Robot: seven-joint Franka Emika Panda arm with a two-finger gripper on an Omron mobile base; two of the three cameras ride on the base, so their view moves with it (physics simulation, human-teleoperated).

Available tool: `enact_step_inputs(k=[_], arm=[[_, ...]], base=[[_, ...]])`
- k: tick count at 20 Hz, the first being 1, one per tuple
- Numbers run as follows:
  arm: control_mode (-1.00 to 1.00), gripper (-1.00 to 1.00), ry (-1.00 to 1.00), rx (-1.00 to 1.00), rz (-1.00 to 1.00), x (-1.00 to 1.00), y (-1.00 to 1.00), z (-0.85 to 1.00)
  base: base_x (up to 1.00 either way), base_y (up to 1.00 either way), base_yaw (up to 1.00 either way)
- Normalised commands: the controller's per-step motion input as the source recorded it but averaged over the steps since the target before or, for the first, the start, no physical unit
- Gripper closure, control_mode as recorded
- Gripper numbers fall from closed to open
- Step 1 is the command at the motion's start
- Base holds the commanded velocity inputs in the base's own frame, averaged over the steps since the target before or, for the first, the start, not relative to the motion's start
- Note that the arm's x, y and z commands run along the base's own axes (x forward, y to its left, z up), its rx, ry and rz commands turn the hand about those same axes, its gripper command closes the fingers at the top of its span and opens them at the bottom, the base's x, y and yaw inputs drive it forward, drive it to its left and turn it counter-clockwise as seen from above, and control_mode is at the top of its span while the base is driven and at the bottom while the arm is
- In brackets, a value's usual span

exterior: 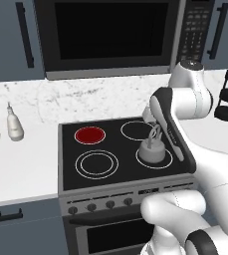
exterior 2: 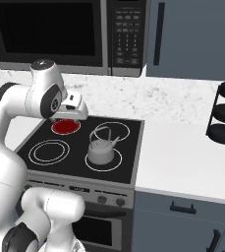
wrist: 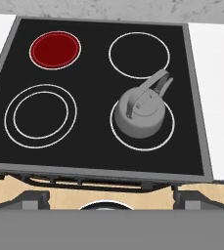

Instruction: Turn off the rear left burner of the stove.

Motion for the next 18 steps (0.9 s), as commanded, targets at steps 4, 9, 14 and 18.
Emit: enact_step_inputs(k=[4, 9, 14, 18], arm=[[1.0, -1.0, 0.0, 0.0, 0.0, 0.0, 0.0, 0.0], [-1.0, -1.0, 0.0, 0.0, 0.0, 0.0, 0.0, 0.0], [-1.0, -1.0, 0.0, 0.0, 0.0, 0.0, 0.0, 0.0], [-1.0, -1.0, 0.0, 0.0, 0.01, -0.15, 0.04, -0.04]], base=[[-0.18, -0.06, 0.0], [0.0, 0.0, 0.0], [0.0, 0.0, 0.0], [0.0, 0.0, 0.0]])
